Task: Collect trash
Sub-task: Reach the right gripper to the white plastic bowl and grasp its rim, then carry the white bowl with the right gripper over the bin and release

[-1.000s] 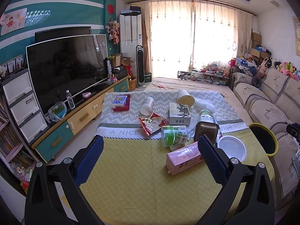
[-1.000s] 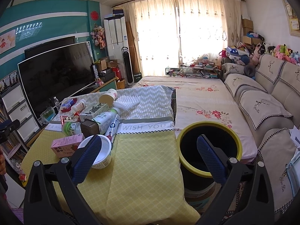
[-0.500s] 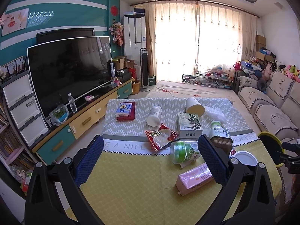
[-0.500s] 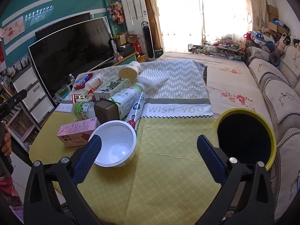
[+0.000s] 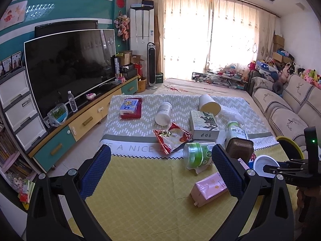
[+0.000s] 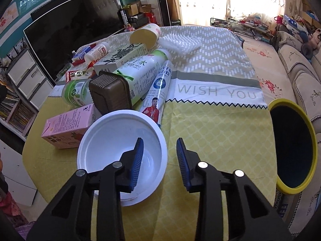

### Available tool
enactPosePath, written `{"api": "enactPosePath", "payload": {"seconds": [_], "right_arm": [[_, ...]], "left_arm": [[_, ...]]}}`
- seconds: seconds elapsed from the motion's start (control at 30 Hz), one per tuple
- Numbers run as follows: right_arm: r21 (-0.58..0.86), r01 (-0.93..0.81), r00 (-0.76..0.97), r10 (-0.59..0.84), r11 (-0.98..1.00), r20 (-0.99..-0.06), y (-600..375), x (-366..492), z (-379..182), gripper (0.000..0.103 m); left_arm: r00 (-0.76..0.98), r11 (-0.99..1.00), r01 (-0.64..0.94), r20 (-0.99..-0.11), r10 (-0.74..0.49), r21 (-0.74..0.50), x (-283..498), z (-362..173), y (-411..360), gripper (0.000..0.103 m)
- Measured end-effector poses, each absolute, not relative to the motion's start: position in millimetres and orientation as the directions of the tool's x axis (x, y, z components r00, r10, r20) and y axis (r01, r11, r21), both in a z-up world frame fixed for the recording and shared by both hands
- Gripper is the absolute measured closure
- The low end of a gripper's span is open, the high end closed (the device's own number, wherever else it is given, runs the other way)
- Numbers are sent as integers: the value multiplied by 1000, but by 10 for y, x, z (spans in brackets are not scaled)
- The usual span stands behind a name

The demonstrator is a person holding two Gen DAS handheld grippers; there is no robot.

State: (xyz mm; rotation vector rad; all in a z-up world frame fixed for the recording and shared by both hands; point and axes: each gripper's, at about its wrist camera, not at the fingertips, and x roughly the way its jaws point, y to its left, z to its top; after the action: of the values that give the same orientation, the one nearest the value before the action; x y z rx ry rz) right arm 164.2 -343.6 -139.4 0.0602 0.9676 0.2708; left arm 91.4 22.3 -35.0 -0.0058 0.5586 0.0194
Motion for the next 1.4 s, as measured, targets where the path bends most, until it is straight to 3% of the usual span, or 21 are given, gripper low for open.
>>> {"api": "enactPosePath", "payload": {"seconds": [0.17, 0.3, 0.63, 0.87, 1.1, 1.27, 1.33, 1.4], "right_arm": [[218, -193, 521, 288, 957, -804, -3448, 1670, -1460, 94], [239, -197, 533, 309, 951, -788, -3471, 1634, -1442, 95], [281, -157, 601, 318, 947, -734, -3789, 1524, -1216, 95], [284, 76, 685, 157, 956, -711, -4758, 1503, -1122, 95], [191, 333, 615, -59, 923, -787, -5678, 1682, -1428, 95], [149, 405, 540, -104, 902, -835, -5994, 1852, -1743, 94], [131, 422, 512, -117, 897, -851, -6064, 1927, -1855, 92], [114, 443, 497, -138, 890, -857, -6117, 1969, -1931, 80]], "left_arm": [[846, 1000, -12, -534, 9, -1, 910, -371, 198, 4], [847, 1000, -3, -532, 4, 3, 895, -368, 153, 4], [850, 999, 31, -526, -17, 18, 839, -293, 42, 4], [847, 998, 53, -530, -30, 27, 844, -289, -44, 4], [835, 996, 79, -549, -42, 44, 891, -321, -202, 4], [828, 994, 98, -558, -50, 57, 919, -331, -328, 4], [825, 992, 107, -562, -53, 64, 942, -337, -372, 4], [823, 991, 116, -566, -57, 69, 963, -344, -414, 4]]}}
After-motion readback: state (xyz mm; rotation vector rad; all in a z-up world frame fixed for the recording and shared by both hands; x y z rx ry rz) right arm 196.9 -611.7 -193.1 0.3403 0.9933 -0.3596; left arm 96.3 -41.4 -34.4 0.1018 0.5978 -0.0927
